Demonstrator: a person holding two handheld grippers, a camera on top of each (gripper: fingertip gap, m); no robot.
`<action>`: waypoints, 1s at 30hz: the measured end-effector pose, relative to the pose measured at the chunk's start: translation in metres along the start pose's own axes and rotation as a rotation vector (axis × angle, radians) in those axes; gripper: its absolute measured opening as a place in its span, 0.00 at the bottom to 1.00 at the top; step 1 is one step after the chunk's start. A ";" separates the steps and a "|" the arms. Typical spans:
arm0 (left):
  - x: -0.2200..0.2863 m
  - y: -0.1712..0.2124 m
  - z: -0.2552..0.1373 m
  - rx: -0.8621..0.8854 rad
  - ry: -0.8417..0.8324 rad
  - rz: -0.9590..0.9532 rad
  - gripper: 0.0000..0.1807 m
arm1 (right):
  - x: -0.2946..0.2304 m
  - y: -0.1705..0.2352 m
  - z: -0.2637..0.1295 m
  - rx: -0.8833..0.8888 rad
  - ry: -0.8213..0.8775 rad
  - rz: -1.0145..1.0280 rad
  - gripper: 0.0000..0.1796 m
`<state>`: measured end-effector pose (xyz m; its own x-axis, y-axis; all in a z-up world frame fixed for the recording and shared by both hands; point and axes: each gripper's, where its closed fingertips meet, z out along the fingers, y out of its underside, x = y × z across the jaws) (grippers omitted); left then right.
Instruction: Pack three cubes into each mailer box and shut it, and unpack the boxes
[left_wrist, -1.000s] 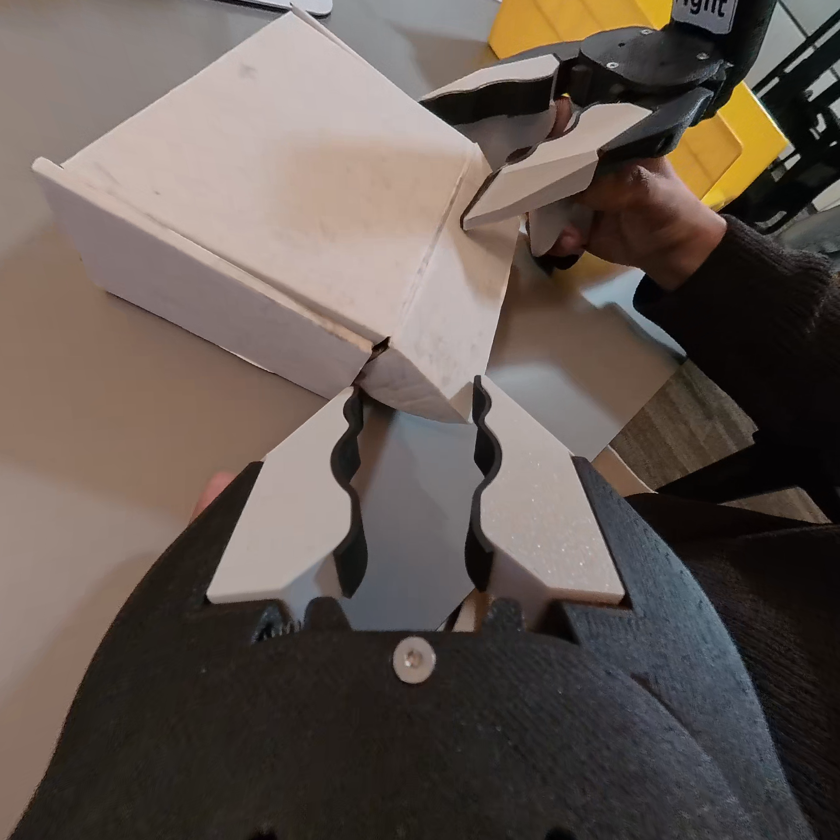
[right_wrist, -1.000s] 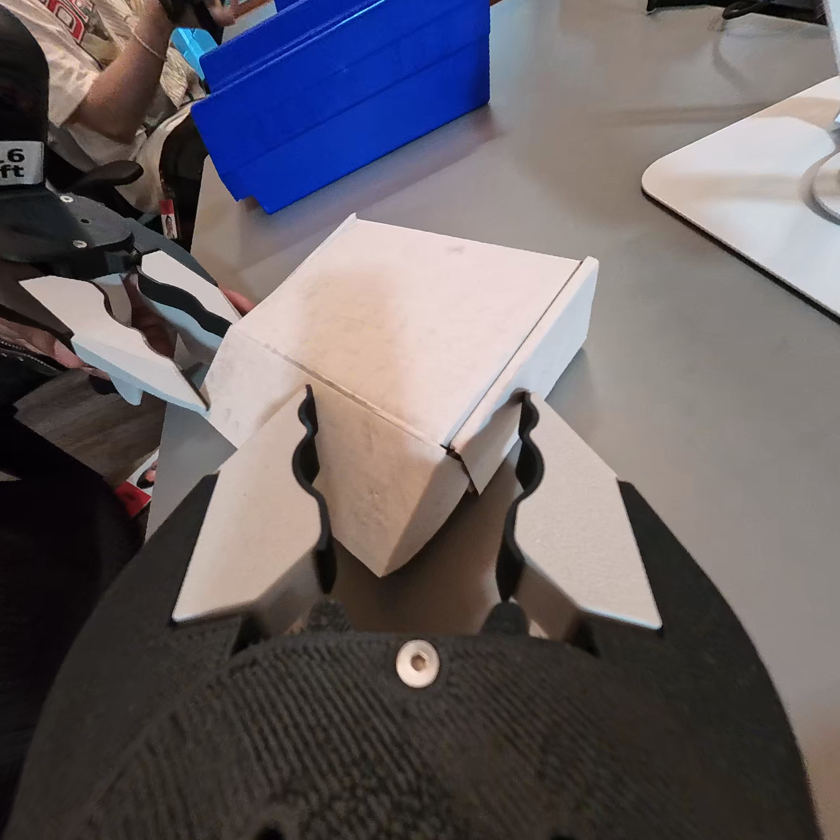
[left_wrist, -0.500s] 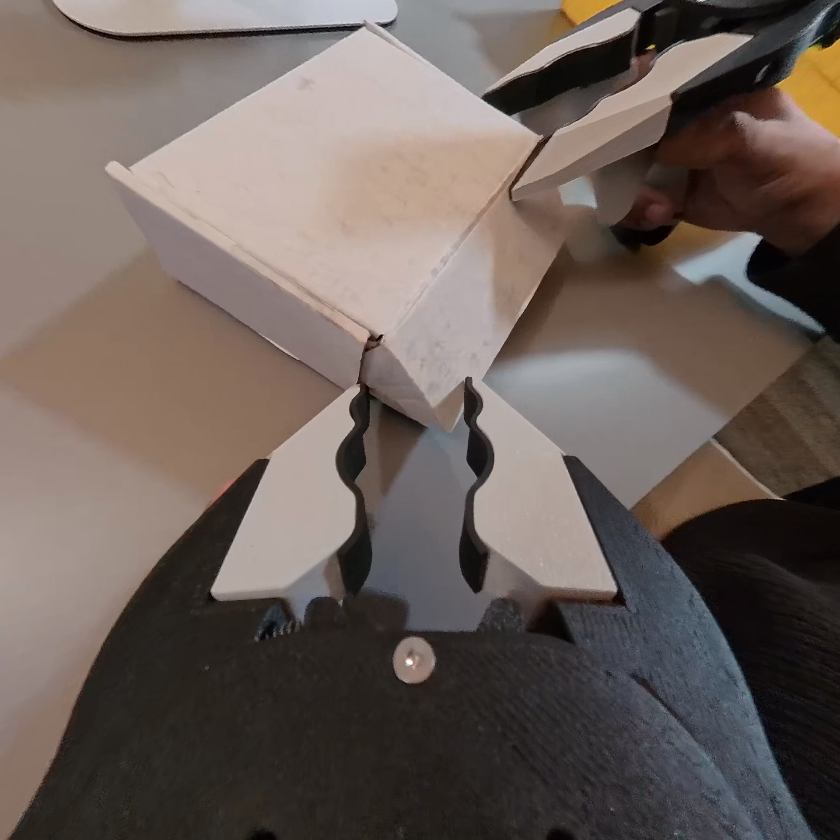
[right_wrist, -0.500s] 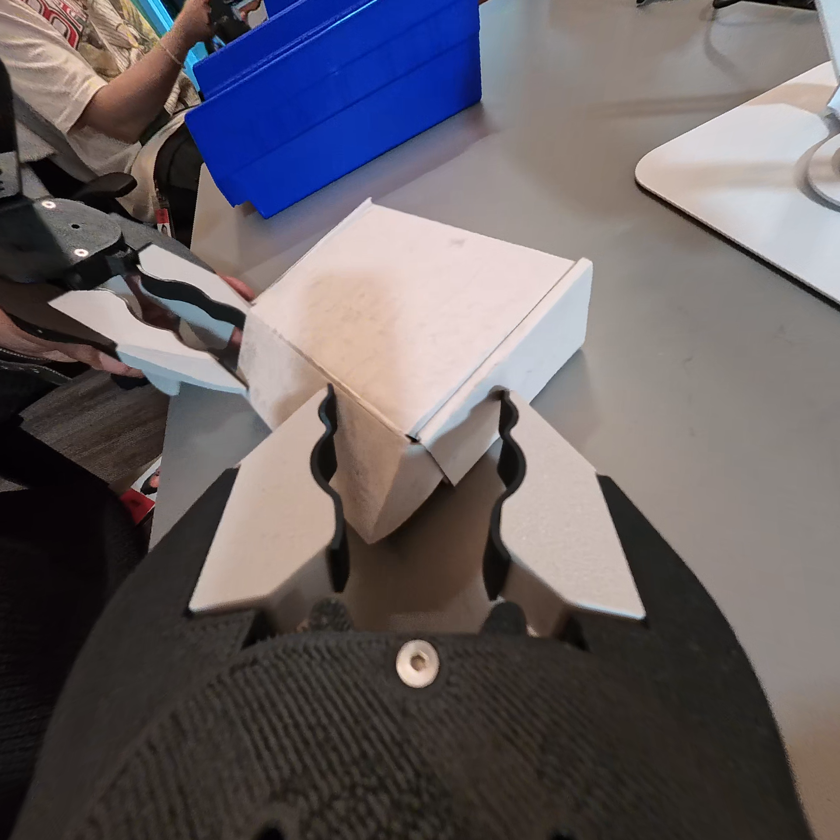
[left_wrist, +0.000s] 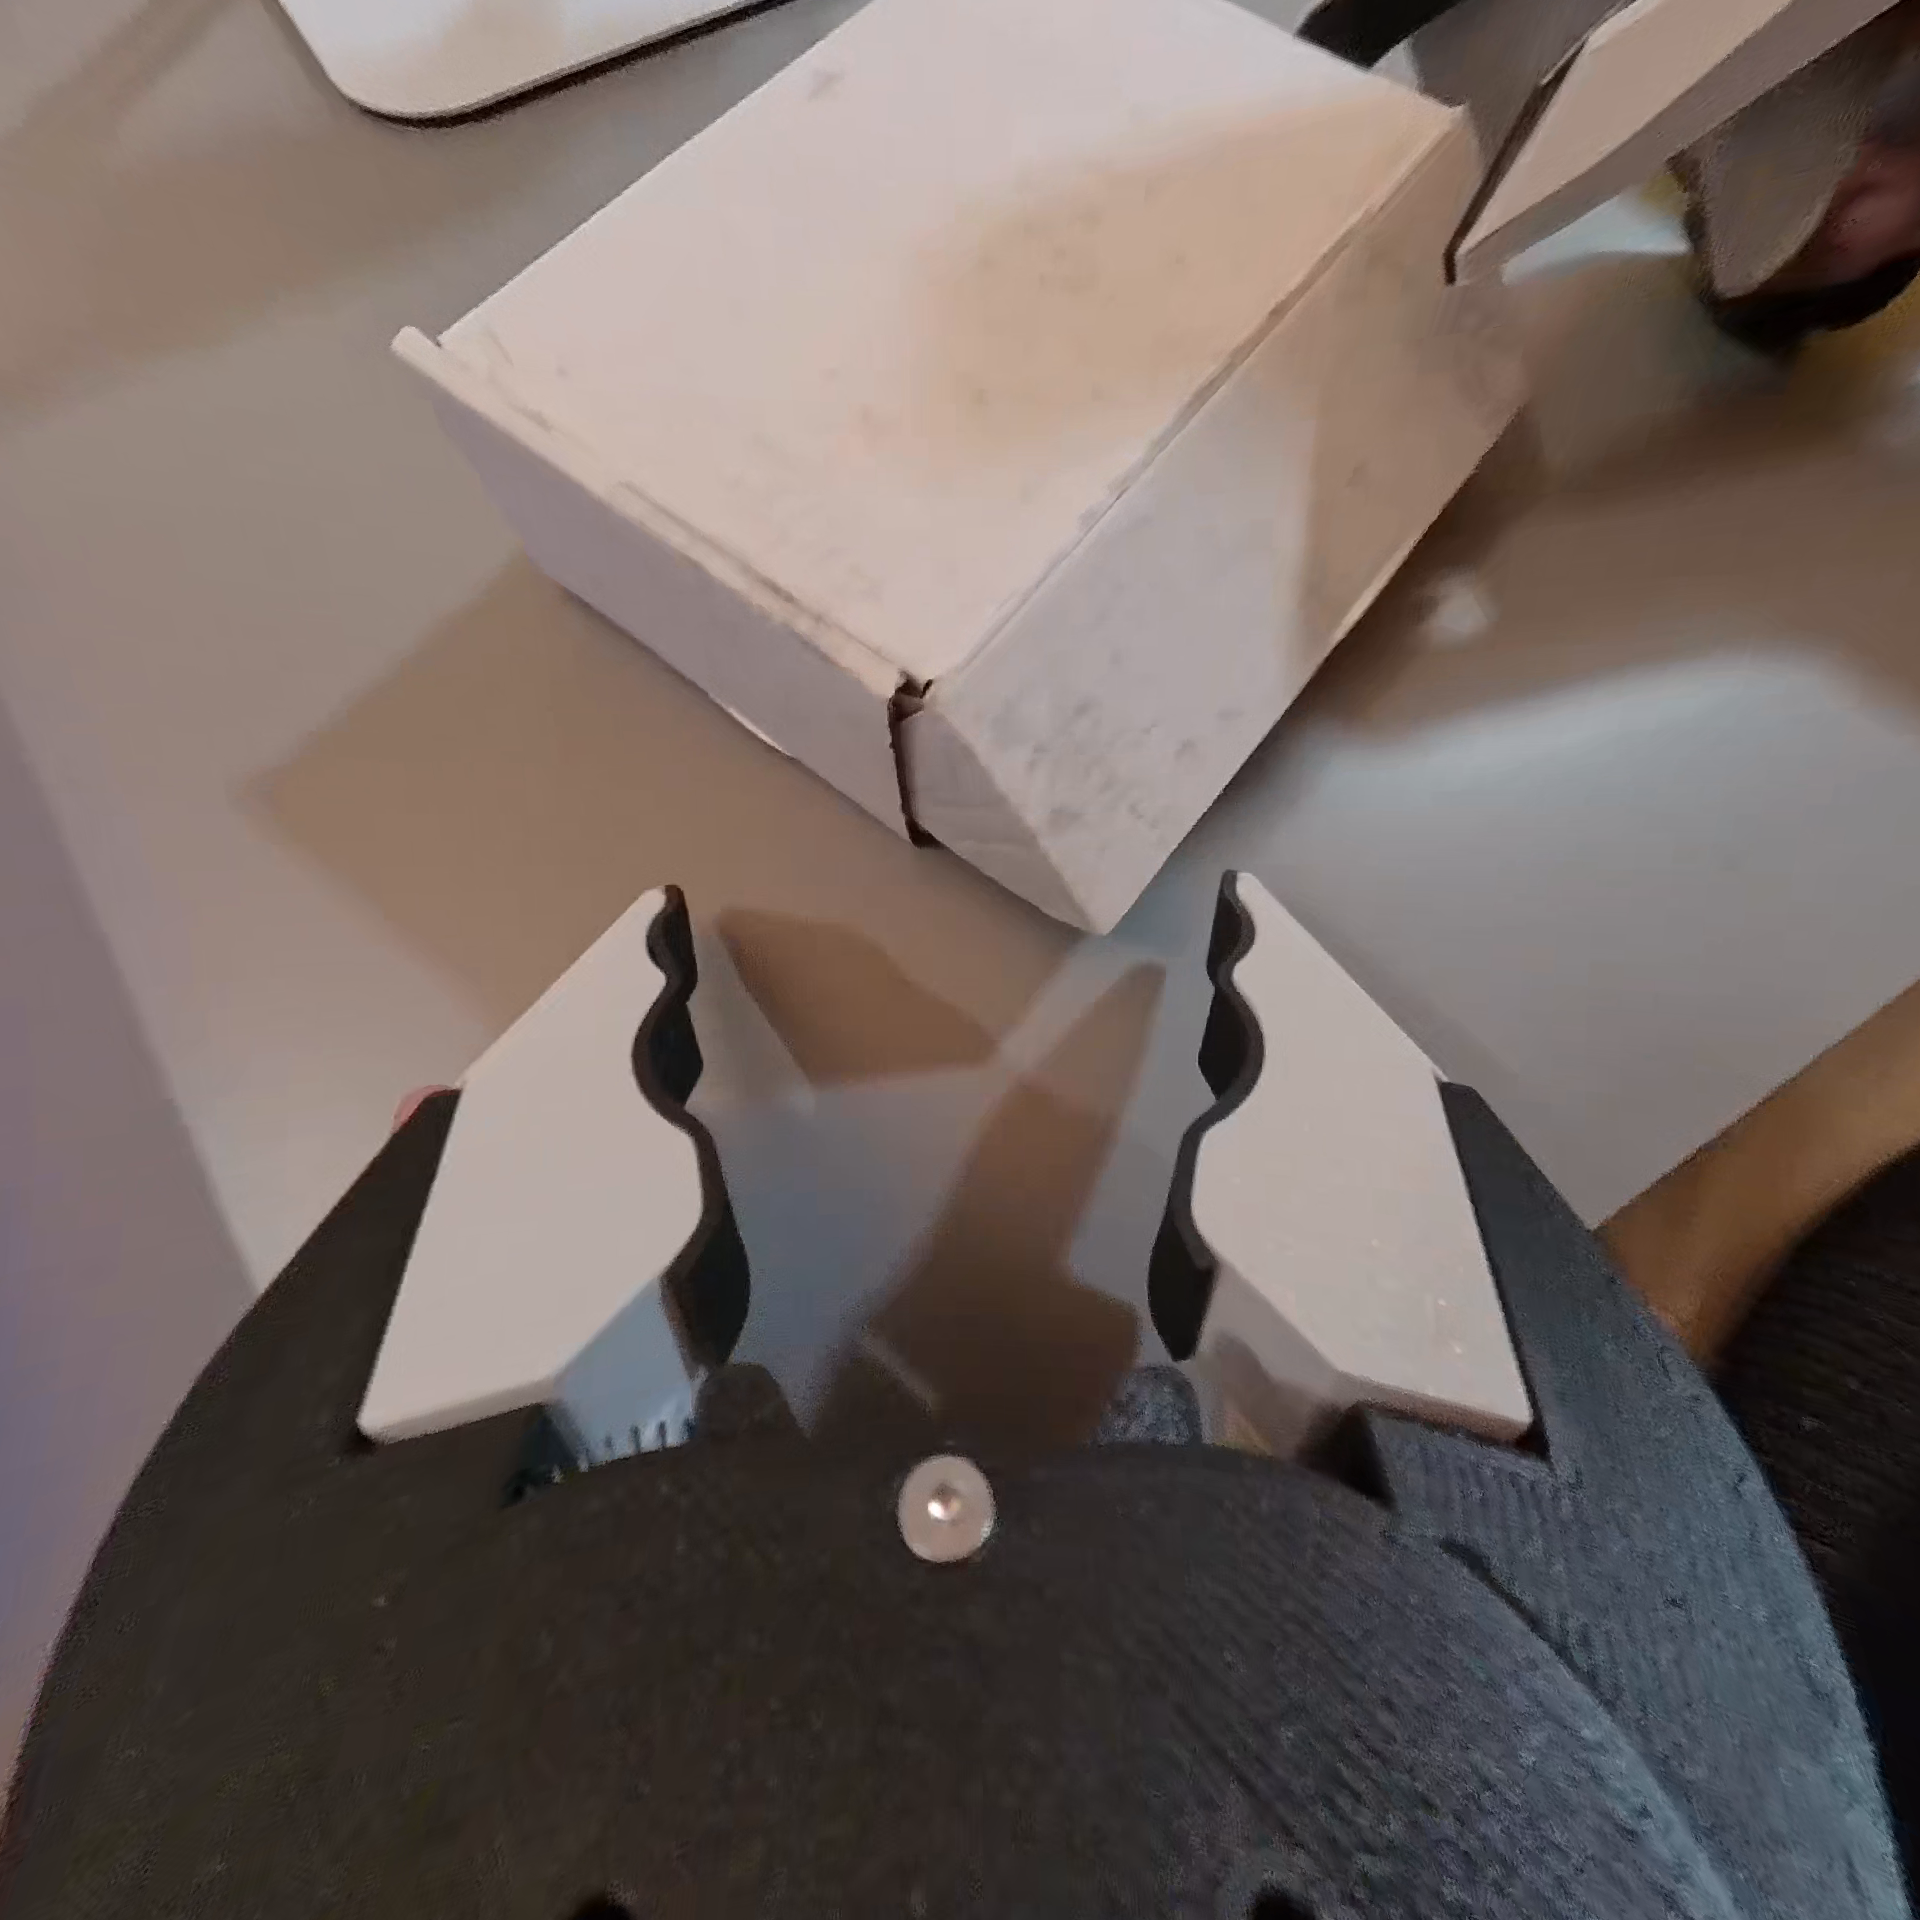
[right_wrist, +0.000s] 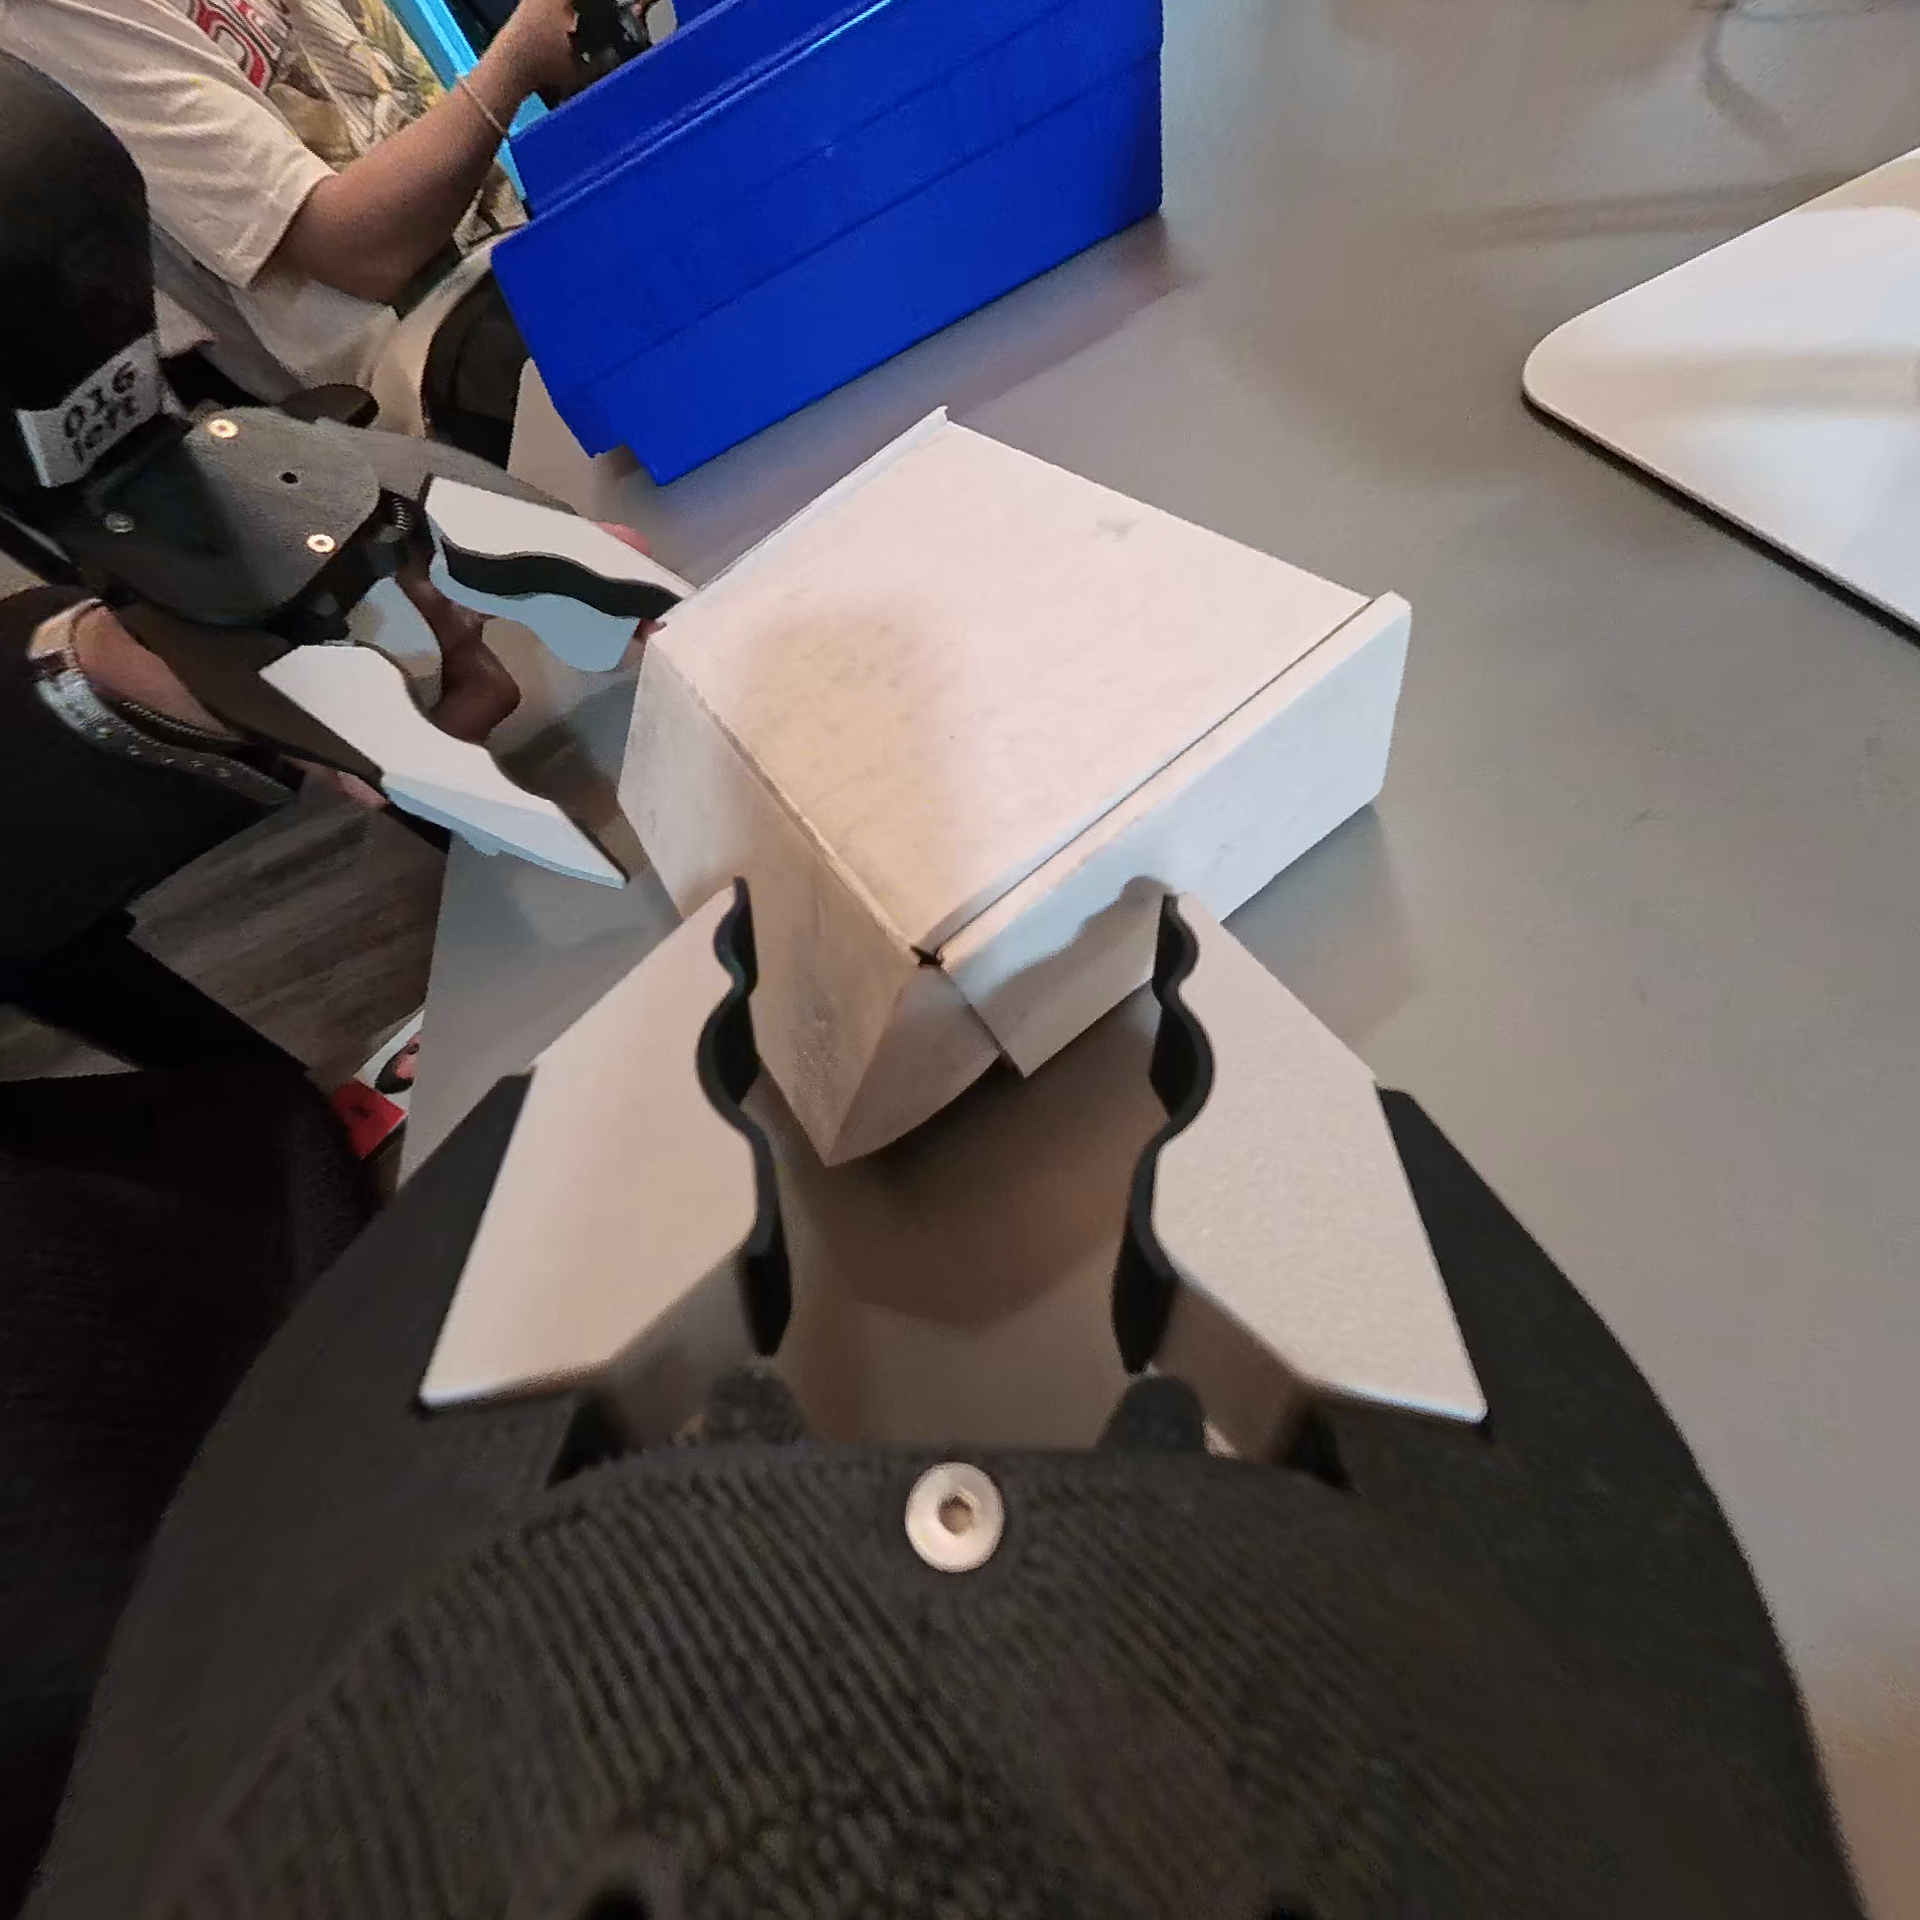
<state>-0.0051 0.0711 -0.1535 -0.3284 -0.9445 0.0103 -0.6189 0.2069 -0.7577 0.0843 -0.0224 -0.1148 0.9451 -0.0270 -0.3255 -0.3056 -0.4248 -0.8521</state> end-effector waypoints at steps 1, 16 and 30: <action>0.003 -0.002 -0.001 0.010 0.026 -0.002 0.53 | -0.001 0.001 -0.002 0.002 -0.010 0.001 0.43; 0.004 -0.025 0.009 0.056 0.196 0.061 0.43 | -0.008 0.027 0.002 -0.140 0.063 -0.158 0.35; 0.006 -0.022 0.001 0.093 0.085 0.230 0.39 | -0.021 0.022 -0.006 -0.108 0.146 -0.252 0.29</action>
<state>0.0075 0.0605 -0.1375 -0.5137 -0.8499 -0.1175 -0.4538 0.3854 -0.8035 0.0586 -0.0369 -0.1243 0.9986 -0.0348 -0.0404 -0.0527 -0.5283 -0.8474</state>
